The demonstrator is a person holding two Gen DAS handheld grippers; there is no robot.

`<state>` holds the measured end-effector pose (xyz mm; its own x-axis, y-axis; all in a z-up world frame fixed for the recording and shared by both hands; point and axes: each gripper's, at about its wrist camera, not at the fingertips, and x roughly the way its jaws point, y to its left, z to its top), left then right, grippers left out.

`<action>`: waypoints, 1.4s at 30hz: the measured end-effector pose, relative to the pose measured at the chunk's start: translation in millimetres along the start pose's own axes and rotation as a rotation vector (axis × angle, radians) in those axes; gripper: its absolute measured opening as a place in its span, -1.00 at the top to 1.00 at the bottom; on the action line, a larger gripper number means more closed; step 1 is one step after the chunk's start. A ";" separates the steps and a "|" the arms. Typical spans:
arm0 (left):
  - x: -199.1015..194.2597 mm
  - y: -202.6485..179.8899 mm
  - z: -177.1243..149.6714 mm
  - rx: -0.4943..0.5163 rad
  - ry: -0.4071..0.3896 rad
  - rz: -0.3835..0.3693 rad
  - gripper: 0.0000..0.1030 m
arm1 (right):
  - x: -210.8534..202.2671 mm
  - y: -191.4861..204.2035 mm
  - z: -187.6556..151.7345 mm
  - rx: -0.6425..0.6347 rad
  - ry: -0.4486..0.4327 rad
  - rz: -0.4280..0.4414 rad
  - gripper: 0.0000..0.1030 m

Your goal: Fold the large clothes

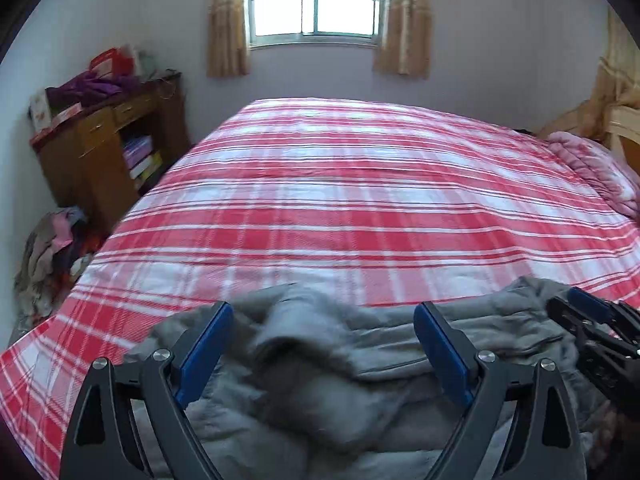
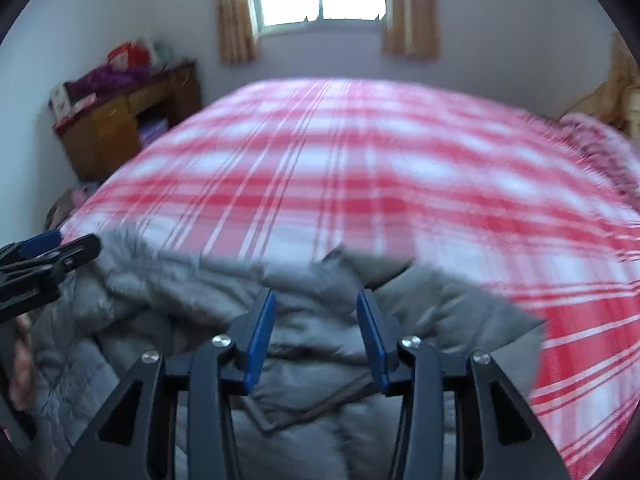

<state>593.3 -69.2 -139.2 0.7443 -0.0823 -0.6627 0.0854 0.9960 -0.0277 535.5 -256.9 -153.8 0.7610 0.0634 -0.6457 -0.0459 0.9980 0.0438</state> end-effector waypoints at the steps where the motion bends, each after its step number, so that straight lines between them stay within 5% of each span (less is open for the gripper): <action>1: 7.3 -4.4 -0.3 0.001 0.026 -0.010 -0.78 | -1.1 -1.4 1.1 0.007 -0.009 -0.017 0.12; 7: 61.3 -9.6 -27.3 0.020 0.166 0.072 -0.79 | 27.8 -2.3 -7.6 0.006 0.080 0.038 0.16; 42: 76.1 -2.6 -38.9 -0.019 0.175 0.059 -0.92 | 55.4 6.7 -21.7 -0.030 0.147 0.030 0.16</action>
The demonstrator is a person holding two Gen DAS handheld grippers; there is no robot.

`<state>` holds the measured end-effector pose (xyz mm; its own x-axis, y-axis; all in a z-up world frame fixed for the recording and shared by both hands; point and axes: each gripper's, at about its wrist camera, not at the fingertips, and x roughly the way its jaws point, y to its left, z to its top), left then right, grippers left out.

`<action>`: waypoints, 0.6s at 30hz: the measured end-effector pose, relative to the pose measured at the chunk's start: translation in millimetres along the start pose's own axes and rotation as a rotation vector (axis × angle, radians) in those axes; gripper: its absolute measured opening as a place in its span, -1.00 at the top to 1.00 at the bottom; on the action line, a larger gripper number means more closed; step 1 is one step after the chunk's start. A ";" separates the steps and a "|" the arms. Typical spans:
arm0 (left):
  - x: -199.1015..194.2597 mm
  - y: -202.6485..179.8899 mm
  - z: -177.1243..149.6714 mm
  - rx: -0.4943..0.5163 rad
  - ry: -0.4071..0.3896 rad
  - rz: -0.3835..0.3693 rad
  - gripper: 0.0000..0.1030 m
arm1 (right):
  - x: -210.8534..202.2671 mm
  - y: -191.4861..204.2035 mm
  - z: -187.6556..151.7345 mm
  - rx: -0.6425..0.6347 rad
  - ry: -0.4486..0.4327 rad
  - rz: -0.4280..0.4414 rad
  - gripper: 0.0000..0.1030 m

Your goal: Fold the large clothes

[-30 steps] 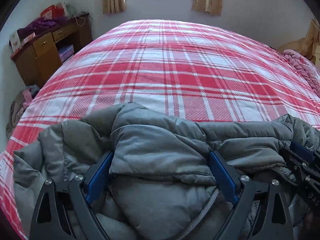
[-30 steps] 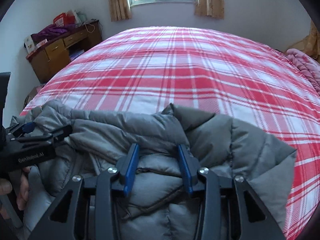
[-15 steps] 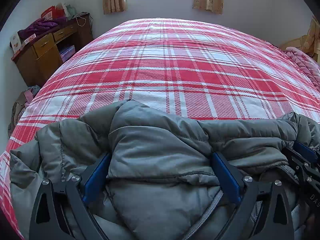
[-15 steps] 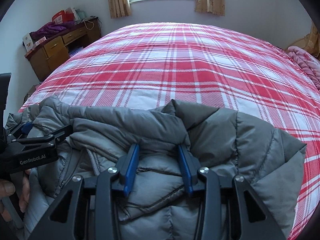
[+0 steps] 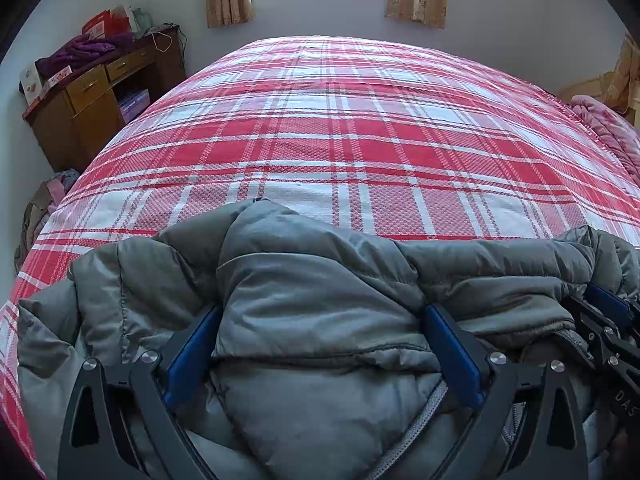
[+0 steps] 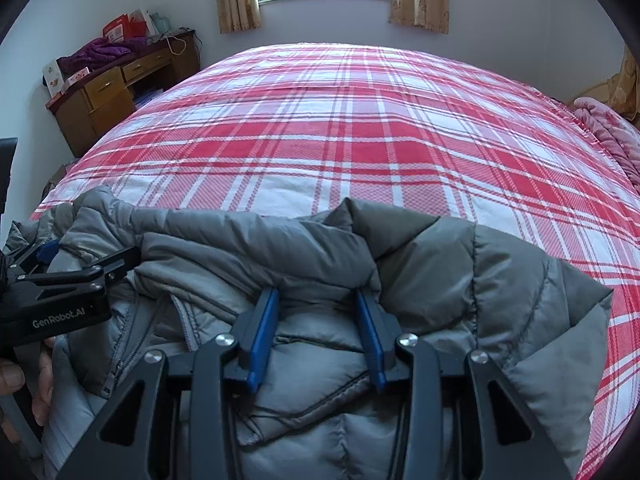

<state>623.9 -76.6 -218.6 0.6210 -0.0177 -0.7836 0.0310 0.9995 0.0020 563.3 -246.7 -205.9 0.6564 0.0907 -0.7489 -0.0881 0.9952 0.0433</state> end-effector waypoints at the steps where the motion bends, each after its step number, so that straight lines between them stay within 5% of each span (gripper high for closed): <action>1: -0.1 -0.7 -0.1 0.002 0.000 0.002 -0.93 | 0.4 -0.1 0.2 -0.001 0.001 -0.001 0.16; 7: -24.7 5.3 12.9 0.012 0.014 0.026 -0.97 | -2.2 2.2 3.4 -0.036 0.019 -0.016 0.14; 10: -83.6 31.2 2.8 -0.013 -0.062 -0.040 -0.97 | -36.3 -9.5 -0.7 -0.036 -0.024 -0.055 -0.40; 13: -129.1 56.1 -33.2 0.016 -0.068 -0.008 -0.97 | -81.5 -29.9 -22.9 -0.021 -0.053 -0.039 -0.42; 18: -182.9 84.4 -129.8 0.066 -0.030 0.064 -0.97 | -132.9 -53.4 -99.7 0.025 0.045 -0.009 -0.42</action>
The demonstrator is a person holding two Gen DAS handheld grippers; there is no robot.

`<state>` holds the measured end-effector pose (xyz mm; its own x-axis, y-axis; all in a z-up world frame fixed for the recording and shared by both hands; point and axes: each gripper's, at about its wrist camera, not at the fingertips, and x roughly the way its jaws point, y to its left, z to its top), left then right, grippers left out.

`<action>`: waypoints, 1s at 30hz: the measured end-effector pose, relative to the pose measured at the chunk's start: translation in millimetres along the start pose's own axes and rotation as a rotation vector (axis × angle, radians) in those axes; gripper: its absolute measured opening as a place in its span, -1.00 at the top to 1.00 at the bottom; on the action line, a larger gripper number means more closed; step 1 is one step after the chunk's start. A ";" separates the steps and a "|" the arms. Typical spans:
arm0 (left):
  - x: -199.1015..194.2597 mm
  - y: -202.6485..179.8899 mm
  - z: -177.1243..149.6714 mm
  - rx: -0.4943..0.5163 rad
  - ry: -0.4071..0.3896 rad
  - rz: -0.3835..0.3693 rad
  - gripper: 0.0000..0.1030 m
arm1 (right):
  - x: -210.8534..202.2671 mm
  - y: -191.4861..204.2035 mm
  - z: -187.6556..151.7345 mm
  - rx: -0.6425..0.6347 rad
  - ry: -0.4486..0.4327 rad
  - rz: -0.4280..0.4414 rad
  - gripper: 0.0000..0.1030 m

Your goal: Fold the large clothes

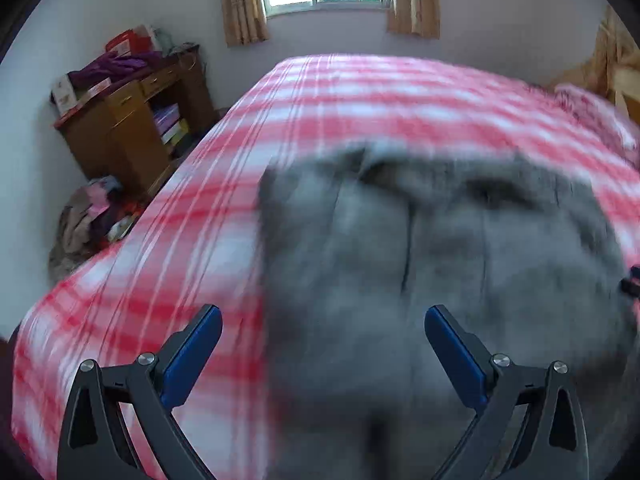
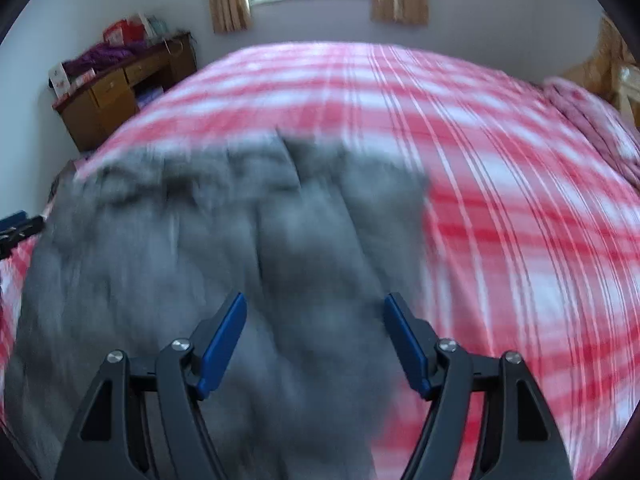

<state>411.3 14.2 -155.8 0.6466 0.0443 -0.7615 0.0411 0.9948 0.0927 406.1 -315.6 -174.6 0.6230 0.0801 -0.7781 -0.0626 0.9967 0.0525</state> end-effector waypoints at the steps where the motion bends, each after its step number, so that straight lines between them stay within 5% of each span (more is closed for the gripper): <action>1: -9.1 2.9 -22.1 0.007 0.014 0.006 -0.97 | -12.2 -4.4 -24.0 0.005 0.014 0.001 -0.42; 6: -40.4 9.4 -117.2 0.007 0.093 0.026 -0.97 | -66.4 -21.1 -111.3 0.079 0.035 -0.010 -0.43; 10: -61.5 10.7 -162.6 -0.008 0.094 0.021 -0.97 | -97.1 -28.9 -152.2 0.138 0.025 -0.020 -0.46; 17: -85.7 19.9 -202.0 -0.083 0.106 -0.004 -0.97 | -132.5 -12.7 -196.6 0.145 -0.033 -0.056 -0.46; 30: -113.2 30.3 -250.4 -0.112 0.088 -0.064 -0.93 | -159.1 7.6 -269.9 0.161 -0.028 0.012 -0.32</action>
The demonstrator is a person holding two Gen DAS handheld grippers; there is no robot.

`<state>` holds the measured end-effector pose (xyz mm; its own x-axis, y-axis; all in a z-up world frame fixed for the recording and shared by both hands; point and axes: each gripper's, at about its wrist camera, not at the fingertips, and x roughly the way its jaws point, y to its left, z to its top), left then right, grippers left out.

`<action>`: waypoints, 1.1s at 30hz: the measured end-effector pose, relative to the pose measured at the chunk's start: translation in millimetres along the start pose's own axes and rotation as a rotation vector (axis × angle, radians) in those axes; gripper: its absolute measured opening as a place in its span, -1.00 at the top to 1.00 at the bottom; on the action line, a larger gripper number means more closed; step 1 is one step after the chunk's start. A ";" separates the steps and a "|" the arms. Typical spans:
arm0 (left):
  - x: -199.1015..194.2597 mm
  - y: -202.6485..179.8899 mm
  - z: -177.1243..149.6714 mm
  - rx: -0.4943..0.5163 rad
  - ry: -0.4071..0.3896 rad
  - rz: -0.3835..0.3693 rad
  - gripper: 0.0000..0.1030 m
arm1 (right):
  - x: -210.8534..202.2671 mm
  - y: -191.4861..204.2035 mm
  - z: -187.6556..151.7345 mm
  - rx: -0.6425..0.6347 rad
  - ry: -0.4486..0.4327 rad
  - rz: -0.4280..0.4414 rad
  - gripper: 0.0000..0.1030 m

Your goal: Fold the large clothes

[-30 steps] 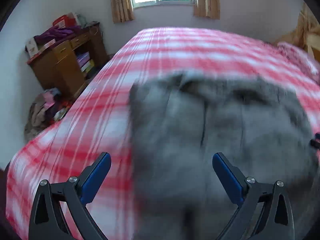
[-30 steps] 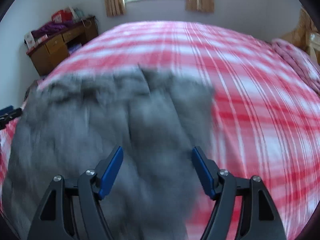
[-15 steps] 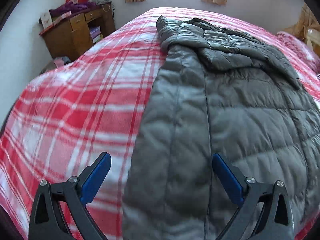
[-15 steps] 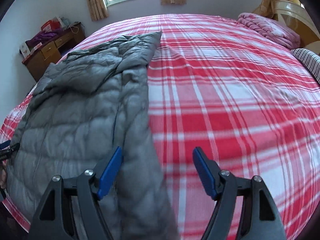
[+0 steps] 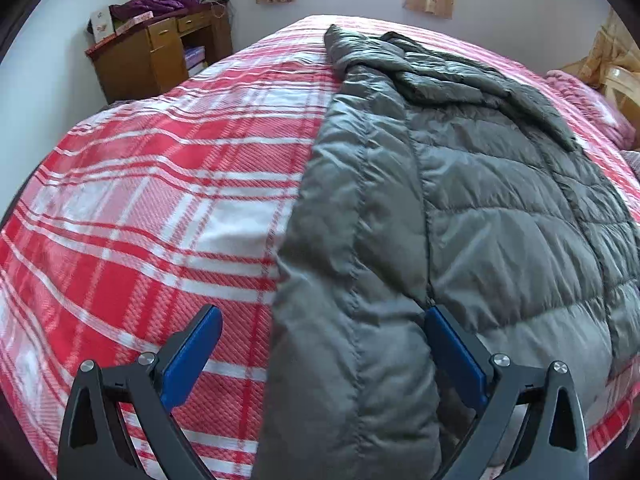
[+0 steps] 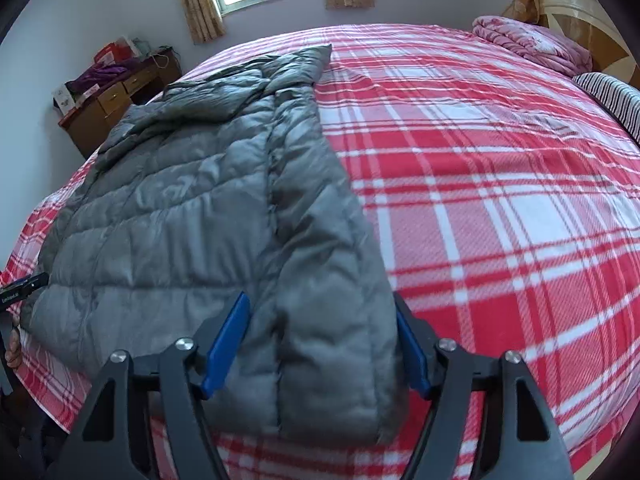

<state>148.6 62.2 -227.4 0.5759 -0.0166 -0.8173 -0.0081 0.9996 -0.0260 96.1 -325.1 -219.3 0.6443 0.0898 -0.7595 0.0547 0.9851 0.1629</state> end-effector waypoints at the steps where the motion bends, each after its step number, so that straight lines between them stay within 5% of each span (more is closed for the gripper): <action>1: 0.4 -1.0 -2.2 0.000 0.001 -0.021 -0.66 | -0.4 1.6 -2.7 -0.007 -0.007 0.001 -0.21; 3: -3.2 -3.2 -4.9 0.001 -0.006 -0.083 -0.16 | -0.7 3.8 -5.8 -0.014 -0.012 0.011 0.08; 4: -6.4 -5.8 -5.1 0.014 -0.014 -0.093 0.37 | -1.1 4.8 -6.6 -0.014 -0.012 0.034 0.40; 7: -22.9 -10.8 -4.1 0.028 -0.033 -0.152 0.82 | -8.5 5.0 -6.4 0.013 -0.018 0.111 0.68; 14: -124.7 -2.6 5.3 0.040 -0.246 -0.251 0.89 | -69.5 6.6 5.6 0.027 -0.143 0.205 0.77; 22: -232.9 20.9 23.5 0.008 -0.437 -0.369 0.89 | -191.0 13.8 27.9 0.011 -0.372 0.338 0.77; 27: -195.7 10.8 67.3 0.064 -0.436 -0.317 0.89 | -207.6 20.1 59.1 -0.002 -0.462 0.354 0.77; 33: -107.3 4.2 138.1 0.027 -0.400 -0.276 0.89 | -121.8 15.4 128.3 0.069 -0.416 0.310 0.77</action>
<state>199.7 71.2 -60.3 0.8225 -0.2771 -0.4968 0.2073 0.9593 -0.1920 116.3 -339.6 -43.5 0.8860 0.2960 -0.3569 -0.1454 0.9083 0.3922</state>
